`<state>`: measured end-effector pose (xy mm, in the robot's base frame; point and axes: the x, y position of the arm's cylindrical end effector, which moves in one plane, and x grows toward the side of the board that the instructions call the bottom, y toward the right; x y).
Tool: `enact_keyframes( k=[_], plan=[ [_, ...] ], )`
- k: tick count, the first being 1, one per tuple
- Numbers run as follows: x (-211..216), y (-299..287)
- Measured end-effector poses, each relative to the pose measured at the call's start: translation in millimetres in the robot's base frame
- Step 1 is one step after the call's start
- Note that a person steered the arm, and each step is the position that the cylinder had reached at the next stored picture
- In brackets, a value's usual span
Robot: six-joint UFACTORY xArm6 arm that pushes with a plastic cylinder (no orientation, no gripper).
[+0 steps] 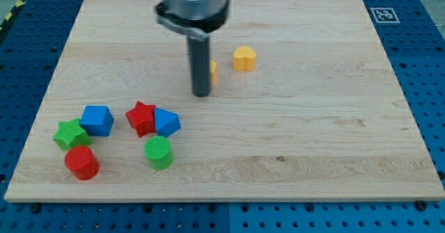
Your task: Move the yellow hexagon into the yellow heart
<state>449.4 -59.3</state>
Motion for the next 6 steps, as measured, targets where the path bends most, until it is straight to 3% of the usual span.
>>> enact_keyframes(
  k=[1,2,4,5,6],
  plan=[
    [-10.0,-39.6],
    [-31.0,-26.0],
    [-32.9,47.3],
    [-28.2,58.6],
    [-23.4,20.7]
  ],
)
